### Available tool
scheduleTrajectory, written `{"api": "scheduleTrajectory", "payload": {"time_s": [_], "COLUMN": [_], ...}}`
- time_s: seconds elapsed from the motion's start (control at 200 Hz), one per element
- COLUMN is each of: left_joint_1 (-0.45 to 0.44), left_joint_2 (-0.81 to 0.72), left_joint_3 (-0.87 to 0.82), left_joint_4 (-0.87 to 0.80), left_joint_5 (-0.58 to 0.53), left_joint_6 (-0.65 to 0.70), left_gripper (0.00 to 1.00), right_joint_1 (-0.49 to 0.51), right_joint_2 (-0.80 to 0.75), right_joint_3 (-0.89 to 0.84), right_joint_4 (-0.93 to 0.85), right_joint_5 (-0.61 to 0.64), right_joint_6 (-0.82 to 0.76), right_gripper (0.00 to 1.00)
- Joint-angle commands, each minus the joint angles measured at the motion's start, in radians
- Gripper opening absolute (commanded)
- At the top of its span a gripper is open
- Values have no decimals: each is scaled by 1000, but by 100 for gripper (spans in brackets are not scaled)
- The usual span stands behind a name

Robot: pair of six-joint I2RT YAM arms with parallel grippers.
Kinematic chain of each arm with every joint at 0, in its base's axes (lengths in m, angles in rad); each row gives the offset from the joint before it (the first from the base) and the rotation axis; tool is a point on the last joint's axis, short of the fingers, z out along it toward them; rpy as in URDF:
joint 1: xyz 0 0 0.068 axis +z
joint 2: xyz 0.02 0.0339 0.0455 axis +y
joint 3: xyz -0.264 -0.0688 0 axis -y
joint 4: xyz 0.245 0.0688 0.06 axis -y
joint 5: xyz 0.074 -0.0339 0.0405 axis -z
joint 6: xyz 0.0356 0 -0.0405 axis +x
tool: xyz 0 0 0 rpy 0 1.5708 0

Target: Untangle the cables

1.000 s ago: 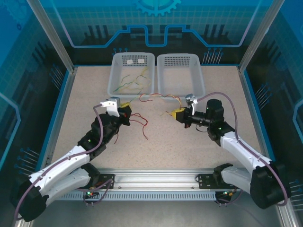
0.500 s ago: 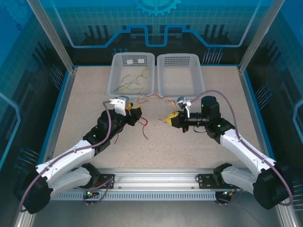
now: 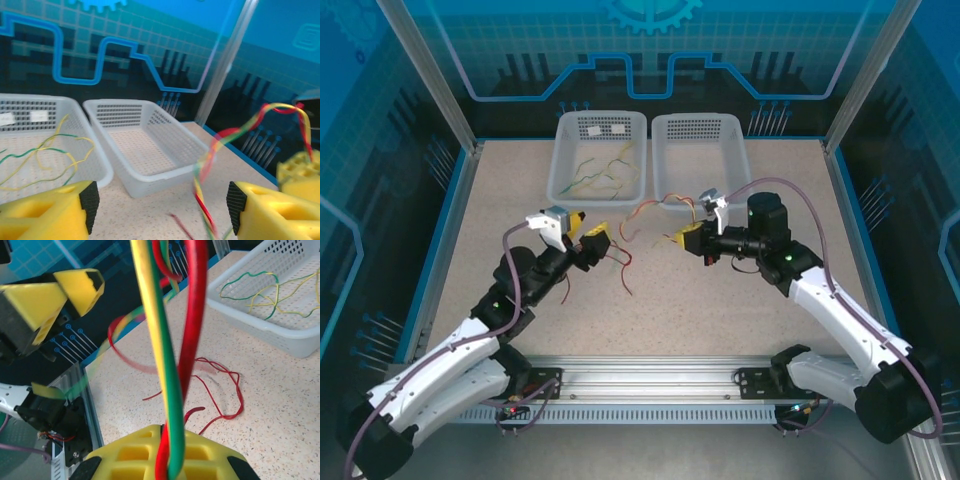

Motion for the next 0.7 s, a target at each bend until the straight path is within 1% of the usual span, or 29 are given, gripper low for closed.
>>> {"api": "scheduleTrajectory", "payload": {"time_s": [0.0, 0.08, 0.155, 0.195, 0.325, 0.43, 0.485, 0.55, 0.64, 0.695], "left_joint_1": [-18, -76, -133, -149, -170, -179, -179, -179, -178, -180], "left_joint_2": [17, 57, 104, 134, 244, 316, 331, 327, 316, 317], "left_joint_3": [45, 96, 140, 159, 233, 260, 260, 242, 224, 221], "left_joint_4": [-32, -69, -106, -123, -201, -209, -199, -172, -162, -173], "left_joint_5": [168, 234, 265, 276, 331, 309, 288, 291, 303, 300], "left_joint_6": [78, 146, 213, 233, 281, 301, 307, 325, 355, 374], "left_gripper": [68, 65, 63, 62, 61, 61, 60, 58, 59, 62], "right_joint_1": [1, 1, 3, 4, 6, 11, 13, 16, 19, 22], "right_joint_2": [5, 29, 43, 46, 44, 36, 35, 40, 40, 40], "right_joint_3": [44, 90, 105, 109, 122, 123, 124, 130, 130, 128], "right_joint_4": [-59, -87, -92, -91, -90, -77, -75, -84, -81, -67], "right_joint_5": [54, 61, 49, 48, 42, 21, -1, -15, -22, -33], "right_joint_6": [77, 114, 130, 136, 160, 171, 167, 162, 169, 179], "right_gripper": [0, 0, 0, 0, 0, 0, 0, 0, 0, 0]}}
